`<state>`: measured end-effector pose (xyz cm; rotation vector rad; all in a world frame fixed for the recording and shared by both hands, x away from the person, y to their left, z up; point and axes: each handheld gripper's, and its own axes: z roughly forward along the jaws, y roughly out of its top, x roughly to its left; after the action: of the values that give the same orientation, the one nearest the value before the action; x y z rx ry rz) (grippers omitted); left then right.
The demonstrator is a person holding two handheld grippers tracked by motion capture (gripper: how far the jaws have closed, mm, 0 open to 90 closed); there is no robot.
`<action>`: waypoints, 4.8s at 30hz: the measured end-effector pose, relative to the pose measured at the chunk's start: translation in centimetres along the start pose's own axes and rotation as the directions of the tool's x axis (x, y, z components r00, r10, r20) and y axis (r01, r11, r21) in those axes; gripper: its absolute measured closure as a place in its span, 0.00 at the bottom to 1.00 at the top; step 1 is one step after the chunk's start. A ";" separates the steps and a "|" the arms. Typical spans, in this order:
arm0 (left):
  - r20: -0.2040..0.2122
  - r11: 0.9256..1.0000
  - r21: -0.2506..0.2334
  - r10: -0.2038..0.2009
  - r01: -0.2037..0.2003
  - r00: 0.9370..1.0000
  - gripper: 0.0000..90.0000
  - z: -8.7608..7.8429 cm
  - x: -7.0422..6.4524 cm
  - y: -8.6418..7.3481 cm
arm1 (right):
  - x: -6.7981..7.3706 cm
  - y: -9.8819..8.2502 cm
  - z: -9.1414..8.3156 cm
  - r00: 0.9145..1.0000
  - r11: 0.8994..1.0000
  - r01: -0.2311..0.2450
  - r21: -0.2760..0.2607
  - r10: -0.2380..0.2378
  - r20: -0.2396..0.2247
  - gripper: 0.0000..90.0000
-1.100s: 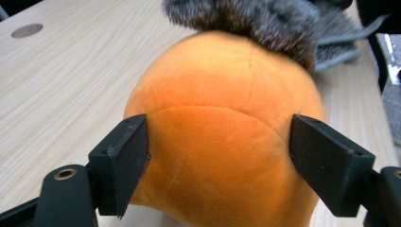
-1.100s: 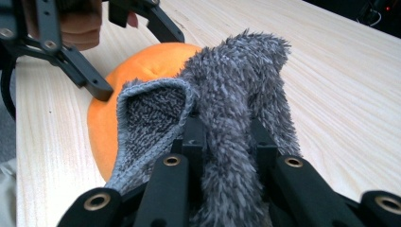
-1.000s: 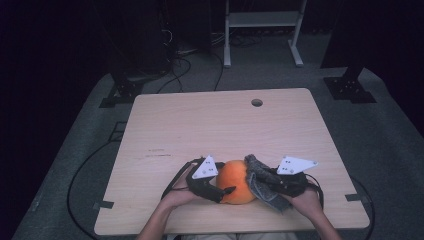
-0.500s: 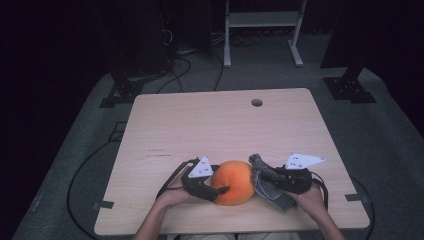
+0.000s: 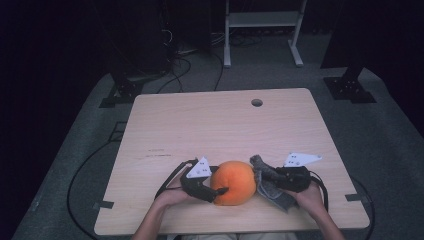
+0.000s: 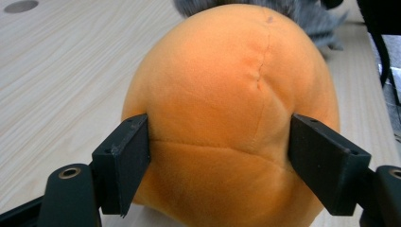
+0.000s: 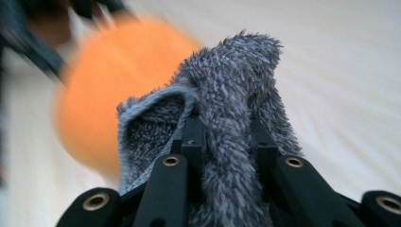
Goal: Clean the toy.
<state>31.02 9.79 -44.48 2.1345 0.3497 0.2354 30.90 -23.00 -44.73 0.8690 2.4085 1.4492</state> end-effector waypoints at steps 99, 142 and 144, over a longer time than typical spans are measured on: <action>-0.019 0.998 -0.018 0.062 -0.063 0.998 0.29 0.0 -1.0 1.2 | 1.2 0.7 -0.5 0.998 0.995 0.037 -0.096 -0.042 -0.048 0.81; -0.106 0.982 -0.060 0.173 -0.180 0.979 0.36 0.5 -3.0 3.2 | 2.4 2.2 -2.6 0.996 0.988 0.093 -0.121 -0.092 0.019 0.81; -0.115 0.975 -0.033 0.213 -0.218 0.970 0.34 0.9 -3.2 3.1 | 2.8 2.7 -3.0 0.994 0.983 0.105 -0.150 -0.102 0.029 0.81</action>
<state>28.74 6.40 -42.50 2.1191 0.1736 0.4836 28.30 -22.64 -40.53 0.7103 2.2566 1.5513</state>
